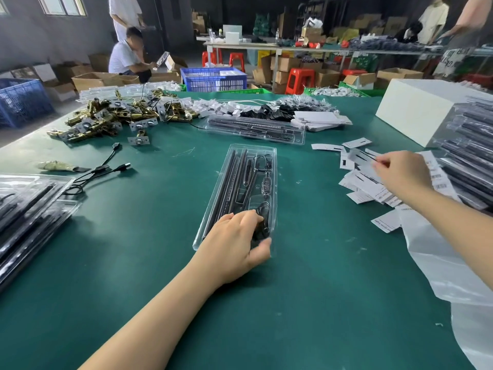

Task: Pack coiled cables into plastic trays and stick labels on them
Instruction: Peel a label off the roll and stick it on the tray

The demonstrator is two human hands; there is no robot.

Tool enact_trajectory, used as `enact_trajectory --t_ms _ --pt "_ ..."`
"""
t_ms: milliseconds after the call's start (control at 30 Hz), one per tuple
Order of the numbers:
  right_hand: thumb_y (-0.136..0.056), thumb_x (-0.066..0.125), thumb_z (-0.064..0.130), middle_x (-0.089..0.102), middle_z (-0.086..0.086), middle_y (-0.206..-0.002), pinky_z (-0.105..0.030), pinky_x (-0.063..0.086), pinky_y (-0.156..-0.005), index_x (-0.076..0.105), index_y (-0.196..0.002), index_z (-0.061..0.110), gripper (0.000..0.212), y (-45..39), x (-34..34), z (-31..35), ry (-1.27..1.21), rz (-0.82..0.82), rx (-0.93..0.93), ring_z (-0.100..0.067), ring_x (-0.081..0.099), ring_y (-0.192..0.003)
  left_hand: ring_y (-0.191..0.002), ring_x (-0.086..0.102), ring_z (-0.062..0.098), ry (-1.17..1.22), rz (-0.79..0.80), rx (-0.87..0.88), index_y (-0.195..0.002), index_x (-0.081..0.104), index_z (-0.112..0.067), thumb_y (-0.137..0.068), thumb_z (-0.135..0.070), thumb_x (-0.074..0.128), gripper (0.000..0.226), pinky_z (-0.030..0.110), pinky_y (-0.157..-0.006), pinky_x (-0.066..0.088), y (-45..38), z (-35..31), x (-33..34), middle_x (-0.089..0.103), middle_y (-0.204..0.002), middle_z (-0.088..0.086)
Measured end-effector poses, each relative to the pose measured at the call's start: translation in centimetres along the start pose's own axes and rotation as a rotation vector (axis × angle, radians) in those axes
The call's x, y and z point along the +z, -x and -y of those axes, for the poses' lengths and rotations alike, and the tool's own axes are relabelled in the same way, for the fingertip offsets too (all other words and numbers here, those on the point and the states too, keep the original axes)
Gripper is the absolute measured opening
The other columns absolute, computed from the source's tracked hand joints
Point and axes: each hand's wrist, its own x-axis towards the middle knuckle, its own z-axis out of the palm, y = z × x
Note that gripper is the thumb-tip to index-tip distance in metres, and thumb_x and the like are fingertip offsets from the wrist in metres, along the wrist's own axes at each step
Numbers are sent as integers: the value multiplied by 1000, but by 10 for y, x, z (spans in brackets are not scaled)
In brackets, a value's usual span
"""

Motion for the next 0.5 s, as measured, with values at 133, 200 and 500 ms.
enact_trajectory --t_ms 133,200,500 --pt "-89 59 -2 66 -11 -80 -25 54 -51 60 -108 4 19 53 -11 54 -806 515 196 -21 63 -64 -102 55 27 56 -35 3 -118 55 -7 -88 -42 36 50 15 -78 19 0 1 0 64 -115 5" --pt "-89 56 -8 70 -10 -78 -23 54 -51 58 -107 3 21 84 -11 70 -904 867 236 -16 65 -60 -101 55 28 80 -36 8 -119 54 -7 -88 -43 32 52 16 -77 20 0 0 -1 64 -112 6" --pt "-89 64 4 74 -1 -84 -21 54 -57 61 -113 13 26 123 5 93 -1007 1166 232 -9 66 -63 -101 55 30 76 -62 26 -116 53 -6 -87 -41 31 50 19 -75 20 0 0 -1 64 -111 8"
